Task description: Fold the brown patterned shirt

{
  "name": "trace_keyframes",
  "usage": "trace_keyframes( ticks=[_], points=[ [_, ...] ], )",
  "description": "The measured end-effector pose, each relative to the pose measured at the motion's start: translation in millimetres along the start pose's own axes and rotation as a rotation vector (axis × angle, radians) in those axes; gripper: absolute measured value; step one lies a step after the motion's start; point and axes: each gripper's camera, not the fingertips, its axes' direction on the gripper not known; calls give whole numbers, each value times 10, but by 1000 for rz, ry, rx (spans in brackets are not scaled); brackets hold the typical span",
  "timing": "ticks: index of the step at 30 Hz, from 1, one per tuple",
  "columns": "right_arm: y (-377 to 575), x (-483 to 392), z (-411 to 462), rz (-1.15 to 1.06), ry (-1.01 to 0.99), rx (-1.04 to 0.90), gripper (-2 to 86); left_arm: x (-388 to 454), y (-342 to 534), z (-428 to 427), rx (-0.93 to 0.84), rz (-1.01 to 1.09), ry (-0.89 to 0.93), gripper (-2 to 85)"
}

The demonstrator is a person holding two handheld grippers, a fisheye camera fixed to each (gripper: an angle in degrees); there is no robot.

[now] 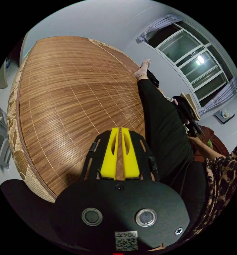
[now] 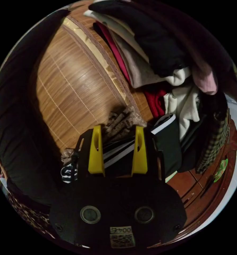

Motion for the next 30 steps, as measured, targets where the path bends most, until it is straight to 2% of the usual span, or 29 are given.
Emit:
trace_keyframes(
  ticks=[2,6,9,11,12,15,17,20,25,27,30],
  points=[
    [129,26,140,-4,-47,29,82,-36,28,-23,-7,5,-8,12],
    [718,357,-20,84,-216,238,54,-82,75,-65,-18,12,-20,9],
    [1696,951,-207,156,-582,526,48,-134,116,-107,-24,12,-22,8],
    [2619,1471,-374,252,-879,790,45,-182,145,-130,-37,7,-26,7],
    [2838,1566,-448,256,-917,859,44,-190,149,-132,-42,7,-26,7],
    [3728,1801,-1065,91,-957,1171,44,-184,164,-132,-74,38,-33,8],
    [4215,1809,-1682,-148,-971,1425,45,-144,196,-162,-84,77,-44,10],
    [4404,1625,-2327,-428,-1005,1590,47,-123,275,-317,-49,110,-54,15],
    [3916,776,-2992,-840,-1118,1568,49,-294,442,-762,81,71,-12,36],
    [3583,354,-3096,-940,-1218,1495,53,-362,509,-939,135,56,1,52],
    [2984,-397,-3073,-996,-1382,1281,80,-453,635,-1234,216,43,0,79]
  ],
)
